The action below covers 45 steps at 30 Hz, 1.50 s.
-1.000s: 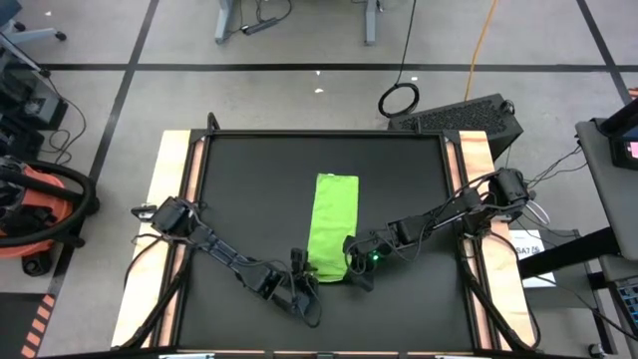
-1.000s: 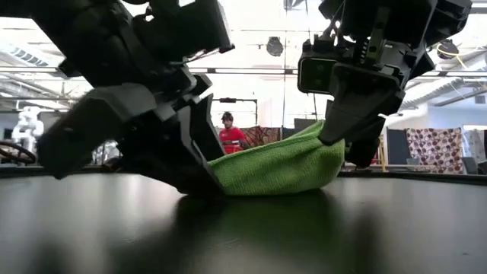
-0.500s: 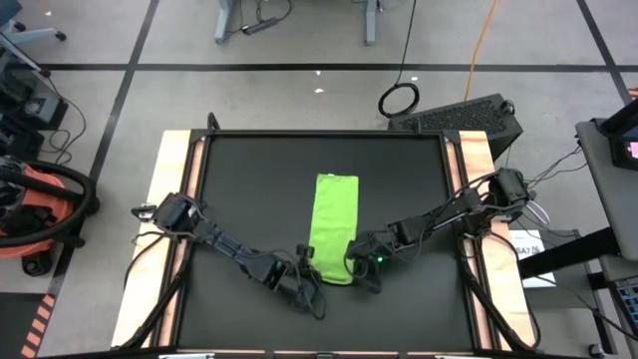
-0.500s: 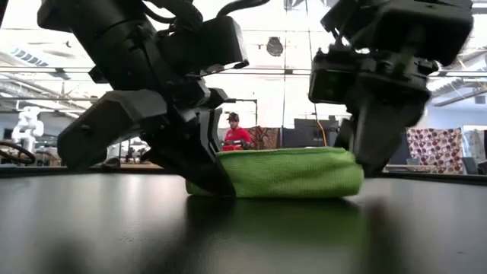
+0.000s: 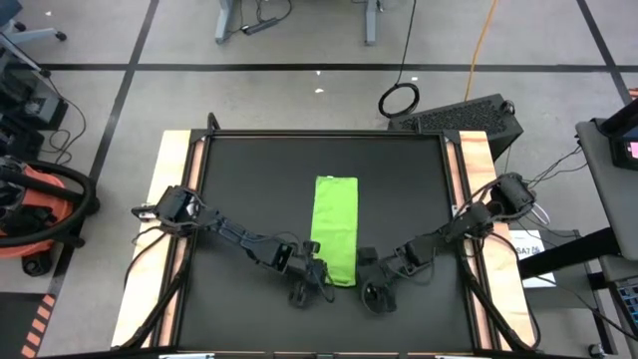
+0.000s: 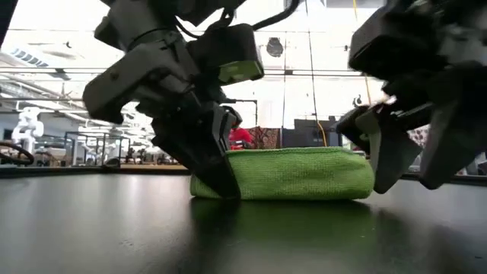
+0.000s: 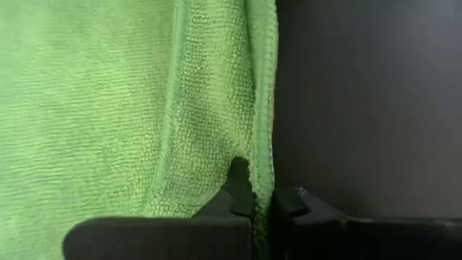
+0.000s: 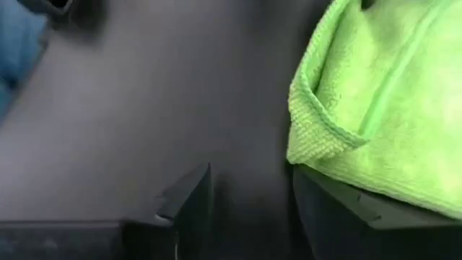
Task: Roll towel into tight, uniform cylinder
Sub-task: Roll the green towel
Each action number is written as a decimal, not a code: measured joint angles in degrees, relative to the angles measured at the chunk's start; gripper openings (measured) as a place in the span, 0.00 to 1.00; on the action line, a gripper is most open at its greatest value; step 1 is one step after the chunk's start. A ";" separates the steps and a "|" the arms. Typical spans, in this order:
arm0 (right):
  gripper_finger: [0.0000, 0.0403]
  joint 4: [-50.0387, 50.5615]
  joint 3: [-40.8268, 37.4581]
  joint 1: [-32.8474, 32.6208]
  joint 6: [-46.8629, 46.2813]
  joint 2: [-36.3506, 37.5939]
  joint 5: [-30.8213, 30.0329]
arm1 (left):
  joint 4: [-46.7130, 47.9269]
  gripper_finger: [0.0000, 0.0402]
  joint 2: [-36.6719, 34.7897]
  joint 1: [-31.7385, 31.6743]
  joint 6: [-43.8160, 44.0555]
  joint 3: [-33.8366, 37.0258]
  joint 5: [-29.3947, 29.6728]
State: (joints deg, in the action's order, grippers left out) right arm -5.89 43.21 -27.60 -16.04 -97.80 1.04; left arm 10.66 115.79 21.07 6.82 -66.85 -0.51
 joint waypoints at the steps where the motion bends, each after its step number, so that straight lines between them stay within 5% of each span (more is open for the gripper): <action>1: 0.47 0.00 0.01 -1.09 1.09 0.00 -2.20 | -0.09 0.02 0.02 -0.52 0.22 0.00 -2.31; 10: 0.43 1.07 0.18 -10.31 12.79 -0.02 -25.59 | -0.83 0.02 0.18 -5.26 3.32 0.02 -18.53; 16: 0.42 0.46 2.44 -12.98 22.12 -0.02 -34.45 | -2.88 0.02 0.40 -8.02 5.68 0.18 -25.62; 45: 0.38 4.38 13.91 -15.88 37.56 -10.65 -42.38 | -3.83 0.02 0.85 -12.21 9.86 0.76 -34.56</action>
State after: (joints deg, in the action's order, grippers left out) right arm -1.51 57.12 -43.49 21.52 -108.45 -41.34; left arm 6.83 116.64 8.86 16.69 -66.08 -35.06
